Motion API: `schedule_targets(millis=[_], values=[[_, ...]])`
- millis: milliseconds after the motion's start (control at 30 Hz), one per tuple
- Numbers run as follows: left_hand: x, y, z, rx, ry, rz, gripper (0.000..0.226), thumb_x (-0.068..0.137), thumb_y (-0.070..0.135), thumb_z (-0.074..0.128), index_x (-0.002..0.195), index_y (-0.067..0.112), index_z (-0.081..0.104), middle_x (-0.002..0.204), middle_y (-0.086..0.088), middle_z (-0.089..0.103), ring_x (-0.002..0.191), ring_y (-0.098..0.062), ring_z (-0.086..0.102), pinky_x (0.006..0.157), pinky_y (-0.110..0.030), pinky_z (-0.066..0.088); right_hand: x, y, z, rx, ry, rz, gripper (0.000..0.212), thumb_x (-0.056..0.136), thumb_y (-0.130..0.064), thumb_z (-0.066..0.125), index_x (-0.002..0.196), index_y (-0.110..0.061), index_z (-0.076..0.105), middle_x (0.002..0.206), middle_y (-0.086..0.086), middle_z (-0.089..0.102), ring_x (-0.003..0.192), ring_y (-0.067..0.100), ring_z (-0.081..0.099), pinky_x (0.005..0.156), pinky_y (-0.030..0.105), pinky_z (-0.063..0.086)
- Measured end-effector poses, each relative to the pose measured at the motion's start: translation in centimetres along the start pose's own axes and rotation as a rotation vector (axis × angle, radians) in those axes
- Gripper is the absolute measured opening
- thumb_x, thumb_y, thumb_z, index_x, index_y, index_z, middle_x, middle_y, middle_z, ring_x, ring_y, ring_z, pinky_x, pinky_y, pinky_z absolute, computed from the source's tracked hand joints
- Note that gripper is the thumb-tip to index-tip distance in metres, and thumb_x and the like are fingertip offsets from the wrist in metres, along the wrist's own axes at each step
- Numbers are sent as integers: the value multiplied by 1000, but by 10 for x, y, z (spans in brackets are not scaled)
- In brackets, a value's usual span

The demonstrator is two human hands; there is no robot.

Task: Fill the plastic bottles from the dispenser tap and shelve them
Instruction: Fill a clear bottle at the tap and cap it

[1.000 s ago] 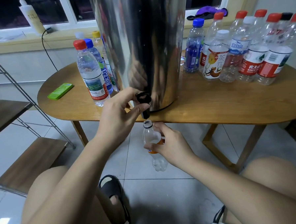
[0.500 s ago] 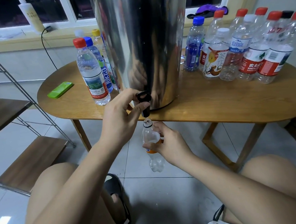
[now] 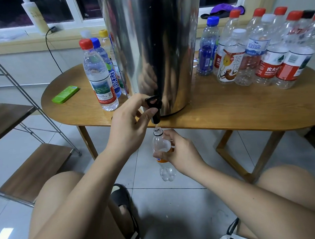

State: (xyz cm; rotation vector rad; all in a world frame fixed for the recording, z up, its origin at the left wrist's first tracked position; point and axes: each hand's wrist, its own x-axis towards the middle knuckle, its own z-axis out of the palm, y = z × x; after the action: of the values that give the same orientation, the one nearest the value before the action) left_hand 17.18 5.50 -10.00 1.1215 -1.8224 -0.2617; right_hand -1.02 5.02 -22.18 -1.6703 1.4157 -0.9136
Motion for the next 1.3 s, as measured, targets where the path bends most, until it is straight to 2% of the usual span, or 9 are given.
schedule_targets(millis=[533,867,1300], values=[[-1,0,-1,63,33,-3,15,102,15,75,117,16,73,102,5,74,91,-17,64,76,-44,53,3,-2,5,-21,-6,-2,72,76,-45,97,136,-36,58,133,-15,70,126,14,65,106,41,55],[-1,1,-1,41,24,-10,16,102,15,75,118,16,74,105,7,75,100,-5,65,79,-38,54,5,-1,6,2,10,-5,73,77,-47,96,137,-41,56,136,-18,69,126,14,66,106,43,56],[-1,2,-2,42,24,-18,15,103,16,75,118,18,73,104,7,75,99,-5,67,77,-35,54,3,0,7,9,15,-10,70,79,-41,95,137,-40,56,134,-17,70,126,14,65,105,42,55]])
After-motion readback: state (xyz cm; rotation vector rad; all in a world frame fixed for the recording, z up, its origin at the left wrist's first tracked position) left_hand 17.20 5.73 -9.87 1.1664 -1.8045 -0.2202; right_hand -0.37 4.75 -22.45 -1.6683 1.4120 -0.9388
